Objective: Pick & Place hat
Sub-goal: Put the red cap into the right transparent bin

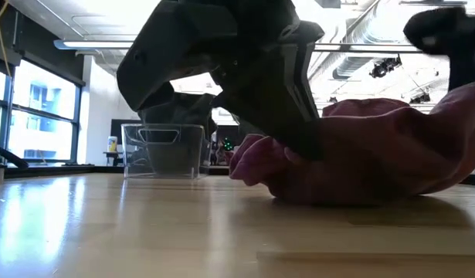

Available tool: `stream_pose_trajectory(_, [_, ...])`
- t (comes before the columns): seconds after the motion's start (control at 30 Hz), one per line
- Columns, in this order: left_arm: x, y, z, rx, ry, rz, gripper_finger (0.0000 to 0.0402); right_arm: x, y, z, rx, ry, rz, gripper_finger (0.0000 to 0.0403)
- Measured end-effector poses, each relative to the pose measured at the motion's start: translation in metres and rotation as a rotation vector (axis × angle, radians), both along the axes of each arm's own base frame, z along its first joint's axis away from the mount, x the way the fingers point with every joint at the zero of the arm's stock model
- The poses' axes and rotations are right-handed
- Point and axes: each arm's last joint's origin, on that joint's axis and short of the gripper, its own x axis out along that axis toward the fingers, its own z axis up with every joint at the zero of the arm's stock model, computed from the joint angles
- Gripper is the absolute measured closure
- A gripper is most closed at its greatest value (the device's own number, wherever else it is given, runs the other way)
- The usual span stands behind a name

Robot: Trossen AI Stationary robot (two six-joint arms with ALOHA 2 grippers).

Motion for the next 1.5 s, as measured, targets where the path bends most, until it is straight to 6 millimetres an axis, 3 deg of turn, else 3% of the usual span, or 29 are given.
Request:
stream_pose_trajectory(0.17, [0.000, 0.000, 0.000, -0.005, 0.003, -0.004, 0.0397, -0.013, -0.017, -0.031, -0.056, -0.004, -0.071, 0.0203])
stream_pose_trajectory(0.37, [0.000, -0.002, 0.001, -0.051, 0.029, -0.060, 0.0392, -0.018, -0.027, -0.047, -0.041, 0.010, -0.075, 0.0364])
stream_pose_trajectory(0.43, [0.002, -0.004, 0.007, -0.095, 0.045, -0.095, 0.0375, -0.017, -0.028, -0.046, -0.060, 0.004, -0.059, 0.0386])
stream_pose_trajectory(0.6, [-0.002, -0.005, 0.030, -0.094, 0.148, -0.096, 0.0295, -0.016, -0.027, -0.045, -0.088, 0.015, -0.021, 0.0361])
stream_pose_trajectory(0.7, [-0.001, -0.001, 0.052, -0.098, 0.169, -0.053, 0.0258, -0.015, -0.027, -0.044, -0.099, 0.011, -0.003, 0.0381])
stream_pose_trajectory(0.8, [0.005, 0.005, 0.062, -0.126, 0.130, 0.012, 0.0247, -0.015, -0.027, -0.043, -0.121, -0.004, 0.000, 0.0394])
stream_pose_trajectory(0.93, [0.013, 0.026, 0.056, -0.112, 0.106, 0.153, 0.0263, -0.015, -0.027, -0.043, -0.127, -0.012, -0.004, 0.0376])
stream_pose_trajectory(1.07, [0.026, 0.064, 0.020, -0.108, 0.156, 0.328, 0.0299, -0.017, -0.025, -0.043, -0.123, -0.009, 0.009, 0.0375])
stream_pose_trajectory(1.2, [0.037, 0.092, -0.012, -0.222, 0.187, 0.408, 0.0337, -0.021, -0.019, -0.041, -0.162, -0.028, 0.058, 0.0394])
stream_pose_trajectory(1.33, [0.039, 0.103, -0.018, -0.281, 0.170, 0.451, 0.0370, -0.019, -0.009, -0.029, -0.181, -0.053, 0.082, 0.0389])
stream_pose_trajectory(1.5, [0.044, 0.103, -0.019, -0.180, 0.025, 0.544, 0.0398, -0.013, 0.000, -0.016, -0.134, -0.069, 0.085, 0.0381])
